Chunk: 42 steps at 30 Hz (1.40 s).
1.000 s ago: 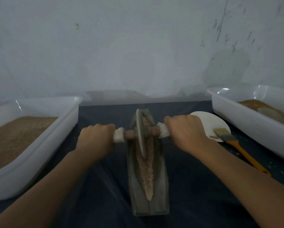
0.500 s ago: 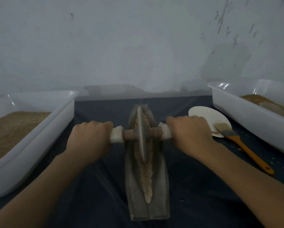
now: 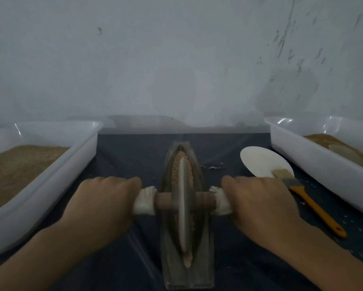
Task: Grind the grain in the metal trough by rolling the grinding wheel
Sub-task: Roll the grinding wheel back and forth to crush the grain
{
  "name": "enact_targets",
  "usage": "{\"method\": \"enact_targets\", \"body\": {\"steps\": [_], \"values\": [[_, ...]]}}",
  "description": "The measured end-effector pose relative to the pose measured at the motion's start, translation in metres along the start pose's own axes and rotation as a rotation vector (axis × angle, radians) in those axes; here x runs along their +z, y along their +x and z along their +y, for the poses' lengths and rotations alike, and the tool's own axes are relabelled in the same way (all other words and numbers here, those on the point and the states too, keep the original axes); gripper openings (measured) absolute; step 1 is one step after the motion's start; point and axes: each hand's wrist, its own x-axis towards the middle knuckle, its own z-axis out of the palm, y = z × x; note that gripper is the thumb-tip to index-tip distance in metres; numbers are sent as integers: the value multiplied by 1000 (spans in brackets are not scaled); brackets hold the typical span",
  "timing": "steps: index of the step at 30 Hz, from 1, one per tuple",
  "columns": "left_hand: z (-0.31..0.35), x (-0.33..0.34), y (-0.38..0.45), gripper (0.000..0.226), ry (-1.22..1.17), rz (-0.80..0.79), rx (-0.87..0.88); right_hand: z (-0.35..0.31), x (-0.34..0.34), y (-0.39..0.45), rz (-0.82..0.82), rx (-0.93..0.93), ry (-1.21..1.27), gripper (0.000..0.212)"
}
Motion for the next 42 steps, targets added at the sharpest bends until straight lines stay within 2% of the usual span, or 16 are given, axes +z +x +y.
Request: {"method": "enact_targets", "body": {"steps": [3,7,10,12,17,21,23,26,30,34,40,42], "values": [[-1,-2,-3,57,5,-30,-8,3,6,-5,7,17,38,40],[-3,20,35,31,102,-49,-160,11,41,34,-58,68,-7,33],[-8,37,66,21,86,-48,-229,19,64,70,-142,164,6,21],[-13,42,78,15,65,-82,-241,21,70,82,-156,192,8,22],[-4,24,51,26,70,-131,-219,14,42,53,-174,105,10,29],[5,-4,7,30,-14,-216,-197,4,5,9,2,-26,26,40],[5,-14,-4,29,-28,-233,-186,3,-1,-1,32,-54,48,42],[7,-13,-1,25,-15,-248,-204,3,6,6,-16,-32,35,37],[2,19,34,25,43,-178,-271,9,34,47,-116,30,-30,33],[-10,47,66,26,8,-120,-294,18,53,86,-216,108,-43,19],[-6,30,46,20,-59,-201,-261,11,31,65,-196,19,-48,20],[-4,13,26,23,-71,-270,-209,7,20,40,-129,-23,-27,27]]}}
